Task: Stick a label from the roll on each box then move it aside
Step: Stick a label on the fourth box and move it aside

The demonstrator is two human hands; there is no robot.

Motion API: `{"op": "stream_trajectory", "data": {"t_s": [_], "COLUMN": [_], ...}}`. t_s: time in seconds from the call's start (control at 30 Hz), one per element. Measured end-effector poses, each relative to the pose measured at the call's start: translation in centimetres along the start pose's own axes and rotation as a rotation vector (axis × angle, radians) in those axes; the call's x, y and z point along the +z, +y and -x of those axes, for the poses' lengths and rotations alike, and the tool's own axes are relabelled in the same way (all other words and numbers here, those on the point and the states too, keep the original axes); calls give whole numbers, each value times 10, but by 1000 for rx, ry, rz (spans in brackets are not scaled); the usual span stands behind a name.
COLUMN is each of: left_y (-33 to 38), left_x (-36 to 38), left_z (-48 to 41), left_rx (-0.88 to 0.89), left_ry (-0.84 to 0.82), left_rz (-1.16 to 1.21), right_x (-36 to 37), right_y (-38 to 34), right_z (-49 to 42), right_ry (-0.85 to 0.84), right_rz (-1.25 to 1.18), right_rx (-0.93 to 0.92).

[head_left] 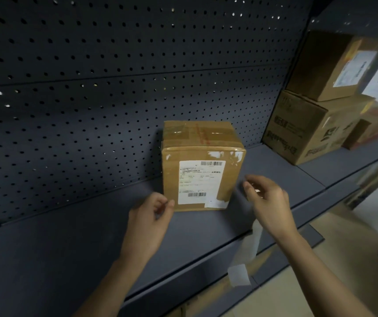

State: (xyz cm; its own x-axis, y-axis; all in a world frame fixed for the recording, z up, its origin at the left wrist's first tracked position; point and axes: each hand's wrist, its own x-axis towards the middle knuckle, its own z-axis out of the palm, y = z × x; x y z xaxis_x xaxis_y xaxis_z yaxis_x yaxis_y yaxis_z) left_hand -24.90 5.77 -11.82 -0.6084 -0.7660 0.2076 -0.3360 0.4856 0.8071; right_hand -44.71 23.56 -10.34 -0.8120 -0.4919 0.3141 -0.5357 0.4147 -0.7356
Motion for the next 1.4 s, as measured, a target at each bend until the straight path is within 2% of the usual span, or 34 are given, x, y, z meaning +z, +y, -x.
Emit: {"op": "stream_trajectory", "data": {"t_s": [0.27,0.47,0.63,0.87,1.2,1.4], "left_y": [44,72,83,89,73,62], "left_x": [77,149,185,190,179,171], "left_z": [11,6,-10,-19,-18,-18], "left_rx": [68,58,63,93,-34,-28], "left_ry": [-332,-497,-487,-519,-591,-575], "left_rz": [221,202,70,-10,156,165], "right_x": [-29,-30,-28,-30,-28,-22], "right_y": [56,76,80,93,90,89], "right_z": [22,39,38,27,23,22], "right_ry": [126,138,91,30,-117,-179], "right_rz": [117,2,-8,-11,-120,-153], "right_rx": [94,183,163,173,115,95]}}
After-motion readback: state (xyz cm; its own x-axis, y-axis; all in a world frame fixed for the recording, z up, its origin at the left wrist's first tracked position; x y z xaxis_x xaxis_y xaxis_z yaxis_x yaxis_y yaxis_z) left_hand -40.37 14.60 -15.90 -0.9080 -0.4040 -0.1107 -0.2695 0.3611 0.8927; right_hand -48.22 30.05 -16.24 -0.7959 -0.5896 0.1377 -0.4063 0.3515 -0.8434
